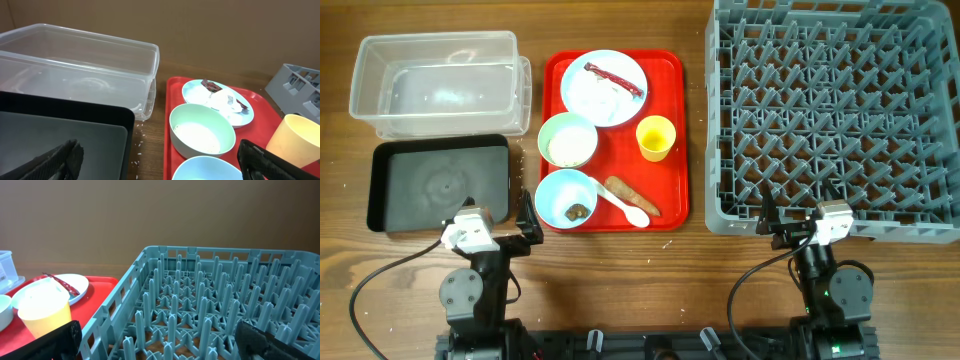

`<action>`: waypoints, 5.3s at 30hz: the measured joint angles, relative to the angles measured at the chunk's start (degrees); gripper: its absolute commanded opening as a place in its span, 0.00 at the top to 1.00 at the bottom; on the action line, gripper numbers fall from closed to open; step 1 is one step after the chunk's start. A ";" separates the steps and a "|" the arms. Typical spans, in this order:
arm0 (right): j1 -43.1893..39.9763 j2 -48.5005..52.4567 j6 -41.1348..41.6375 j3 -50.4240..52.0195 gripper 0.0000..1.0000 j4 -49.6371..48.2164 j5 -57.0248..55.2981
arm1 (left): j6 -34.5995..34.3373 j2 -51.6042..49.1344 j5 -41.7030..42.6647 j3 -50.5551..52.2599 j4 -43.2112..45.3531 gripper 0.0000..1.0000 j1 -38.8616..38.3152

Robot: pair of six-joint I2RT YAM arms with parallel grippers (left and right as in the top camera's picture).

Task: Sort waste into correct bins and load items into the dishwasher rack

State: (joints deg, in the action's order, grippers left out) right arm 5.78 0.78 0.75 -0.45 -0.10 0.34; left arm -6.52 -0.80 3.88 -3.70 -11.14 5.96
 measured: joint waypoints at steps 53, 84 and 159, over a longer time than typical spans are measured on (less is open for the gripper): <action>0.00 0.09 -0.02 0.00 0.00 -0.17 0.00 | 0.00 0.02 0.09 2.69 6.88 0.00 0.87; -0.37 30.82 -1.57 -29.14 0.00 6.86 7.17 | 0.04 -40.33 7.17 -29.09 -7.43 0.00 0.87; -0.37 66.38 6.97 -47.56 0.00 2.78 47.39 | -7.17 -111.82 60.57 -91.67 -40.52 0.96 -19.28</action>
State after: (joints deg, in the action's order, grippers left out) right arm 5.41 67.16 7.73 -48.01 2.68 47.72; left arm -13.69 -112.62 64.45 -95.37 -51.66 -13.32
